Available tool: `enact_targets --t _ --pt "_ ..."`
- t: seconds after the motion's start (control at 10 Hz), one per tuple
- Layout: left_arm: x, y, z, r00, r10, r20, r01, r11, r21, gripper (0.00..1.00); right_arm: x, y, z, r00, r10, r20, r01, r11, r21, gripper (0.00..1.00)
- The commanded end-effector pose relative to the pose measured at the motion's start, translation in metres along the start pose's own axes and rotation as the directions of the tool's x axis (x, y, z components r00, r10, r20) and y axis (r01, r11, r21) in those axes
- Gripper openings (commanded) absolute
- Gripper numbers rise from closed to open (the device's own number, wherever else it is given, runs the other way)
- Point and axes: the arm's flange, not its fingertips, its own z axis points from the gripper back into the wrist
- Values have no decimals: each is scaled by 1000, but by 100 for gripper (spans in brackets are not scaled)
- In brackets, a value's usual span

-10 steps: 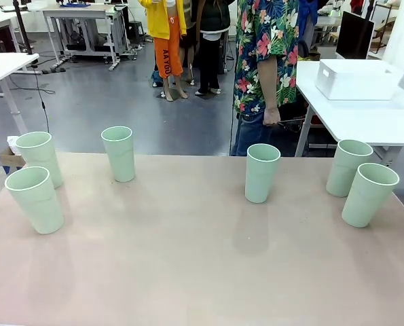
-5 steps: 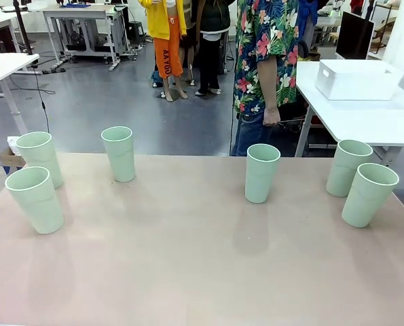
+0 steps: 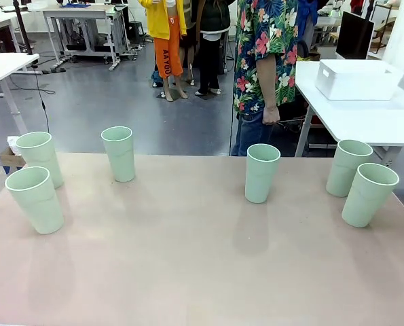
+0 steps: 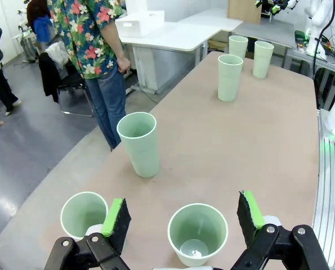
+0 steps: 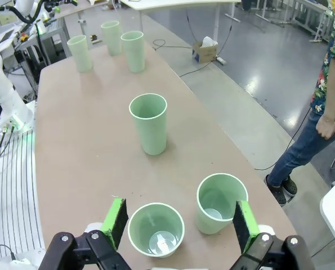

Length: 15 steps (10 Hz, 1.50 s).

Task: Stack the cups and store them in the basket.
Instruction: Pick up two Reusable plastic cups , one in each hand.

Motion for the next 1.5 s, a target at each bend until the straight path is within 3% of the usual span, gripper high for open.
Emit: enact_targets --t 0.0,1.4 --pt "0 0 1 1000 -13 13 13 1000 -6 100 -1 2 -2 1000 12 26 -12 1000 -1 100" --pt "0 0 1 1000 -13 13 13 1000 -6 100 -1 2 -2 1000 12 26 -12 1000 -1 100"
